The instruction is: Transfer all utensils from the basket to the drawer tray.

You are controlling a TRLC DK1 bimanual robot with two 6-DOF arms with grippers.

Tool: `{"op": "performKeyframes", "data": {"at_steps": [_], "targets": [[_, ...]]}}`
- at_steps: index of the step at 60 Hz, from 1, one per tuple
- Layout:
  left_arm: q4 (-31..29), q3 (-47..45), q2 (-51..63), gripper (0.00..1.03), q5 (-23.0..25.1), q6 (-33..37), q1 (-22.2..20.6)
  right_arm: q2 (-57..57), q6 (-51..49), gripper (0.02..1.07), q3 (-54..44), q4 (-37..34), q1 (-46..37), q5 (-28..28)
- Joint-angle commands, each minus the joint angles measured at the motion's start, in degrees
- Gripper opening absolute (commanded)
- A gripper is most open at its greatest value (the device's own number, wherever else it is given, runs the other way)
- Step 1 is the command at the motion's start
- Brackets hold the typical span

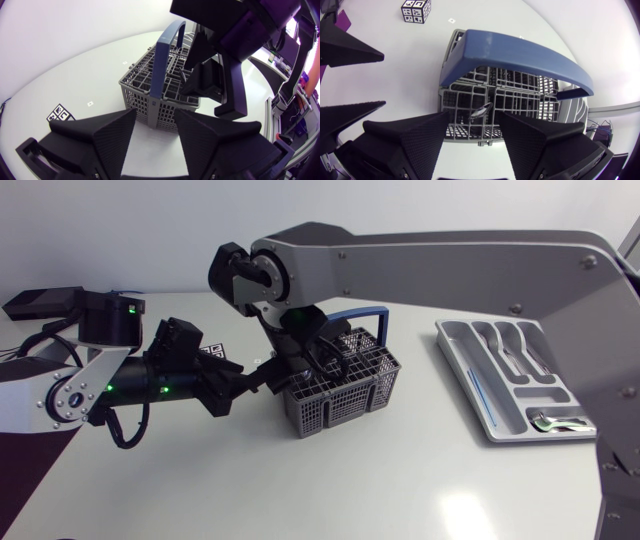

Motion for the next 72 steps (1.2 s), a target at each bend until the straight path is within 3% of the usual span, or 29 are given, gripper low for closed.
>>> {"op": "performKeyframes", "data": {"at_steps": [1, 25, 38, 52, 63, 72], "targets": [[-0.5, -1.4, -0.2, 0.55, 0.6, 0.7, -0.1, 1.9, 2.6, 0.73, 1.7, -0.8, 0.0, 1.4], [-0.3, -1.0, 0.2, 0.54, 0.6, 0.7, -1.3, 3.5, 4.7, 0.7, 2.9, -0.8, -1.1, 3.6], [-0.8, 2.6, 0.6, 0.54, 0.6, -3.1, -4.5, -5.8, 3.5, 0.69, -2.6, 2.9, -1.8, 0.7], [-0.4, 8.4, 5.7, 0.54, 0.3, -8.1, -8.7, -18.3, 1.9, 0.9, -12.8, 8.1, -7.4, -7.5], [0.3, 11.8, 11.9, 0.54, -2.6, -10.9, -11.0, -24.7, -0.4, 0.98, -20.3, 11.2, -13.6, -11.9], [0.3, 13.6, 14.8, 0.53, -4.7, -13.2, -12.2, -28.3, -2.2, 0.98, -24.9, 13.4, -17.5, -15.7]]}}
